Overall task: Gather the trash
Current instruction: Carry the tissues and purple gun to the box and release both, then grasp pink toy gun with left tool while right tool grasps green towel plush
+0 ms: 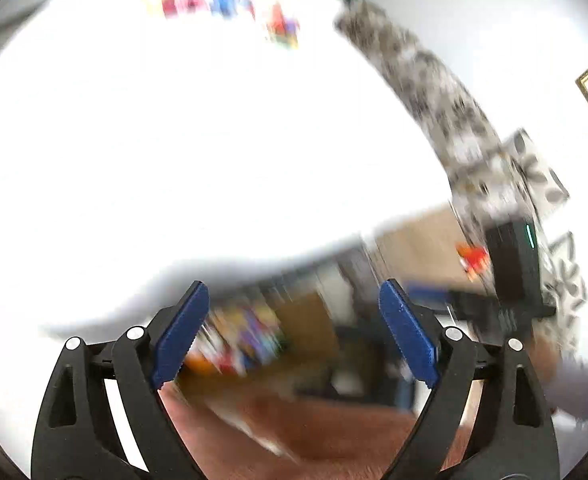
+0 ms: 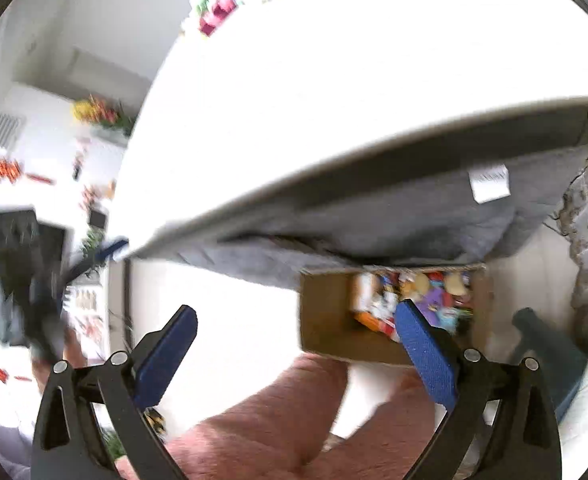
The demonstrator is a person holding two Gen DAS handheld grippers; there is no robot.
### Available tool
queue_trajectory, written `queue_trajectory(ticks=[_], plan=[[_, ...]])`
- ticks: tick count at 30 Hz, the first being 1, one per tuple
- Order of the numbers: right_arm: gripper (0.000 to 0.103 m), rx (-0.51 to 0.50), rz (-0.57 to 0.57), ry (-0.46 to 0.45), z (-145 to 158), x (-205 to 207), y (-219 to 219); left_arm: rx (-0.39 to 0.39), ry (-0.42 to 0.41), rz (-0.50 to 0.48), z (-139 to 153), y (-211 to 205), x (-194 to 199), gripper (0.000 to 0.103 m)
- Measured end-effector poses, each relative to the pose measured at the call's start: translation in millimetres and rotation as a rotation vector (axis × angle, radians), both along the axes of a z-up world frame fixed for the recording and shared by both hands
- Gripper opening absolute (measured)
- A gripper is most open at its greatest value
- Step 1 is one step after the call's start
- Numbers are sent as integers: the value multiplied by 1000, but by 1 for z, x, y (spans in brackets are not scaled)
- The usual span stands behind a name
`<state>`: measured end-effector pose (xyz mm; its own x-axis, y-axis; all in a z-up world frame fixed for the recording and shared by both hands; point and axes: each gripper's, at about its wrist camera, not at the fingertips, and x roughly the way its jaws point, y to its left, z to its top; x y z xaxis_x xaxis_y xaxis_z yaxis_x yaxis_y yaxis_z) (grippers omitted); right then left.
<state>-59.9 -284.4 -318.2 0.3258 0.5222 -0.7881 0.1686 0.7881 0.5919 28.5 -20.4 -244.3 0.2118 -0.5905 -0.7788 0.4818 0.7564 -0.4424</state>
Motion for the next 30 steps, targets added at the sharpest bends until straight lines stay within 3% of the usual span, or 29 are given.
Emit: queue_trajectory(ticks=[3, 6, 10, 14, 17, 19, 21, 25, 30], plan=[[97, 58, -74, -5, 14, 11, 15, 71, -106, 37, 20, 11, 83, 86], [97, 78, -143, -9, 23, 24, 33, 179, -166, -4, 12, -4, 186, 86], [97, 70, -236, -16, 32, 34, 57, 233, -153, -4, -13, -25, 291, 86], [97, 69, -346, 7, 31, 38, 71, 243, -149, 34, -29, -46, 360, 86], [97, 52, -399, 26, 26, 36, 79, 244, -128, 24, -37, -55, 386, 86], [97, 40, -415, 34, 26, 39, 81, 245, -105, 8, -47, -62, 397, 76], [97, 24, -419, 34, 28, 40, 84, 271, -131, 6, -49, -62, 400, 60], [97, 15, -414, 37, 29, 53, 87, 220, -114, -38, -47, -44, 394, 59], [97, -17, -340, -11, 46, 94, 89, 125, -52, -96, -33, 7, 350, 58]])
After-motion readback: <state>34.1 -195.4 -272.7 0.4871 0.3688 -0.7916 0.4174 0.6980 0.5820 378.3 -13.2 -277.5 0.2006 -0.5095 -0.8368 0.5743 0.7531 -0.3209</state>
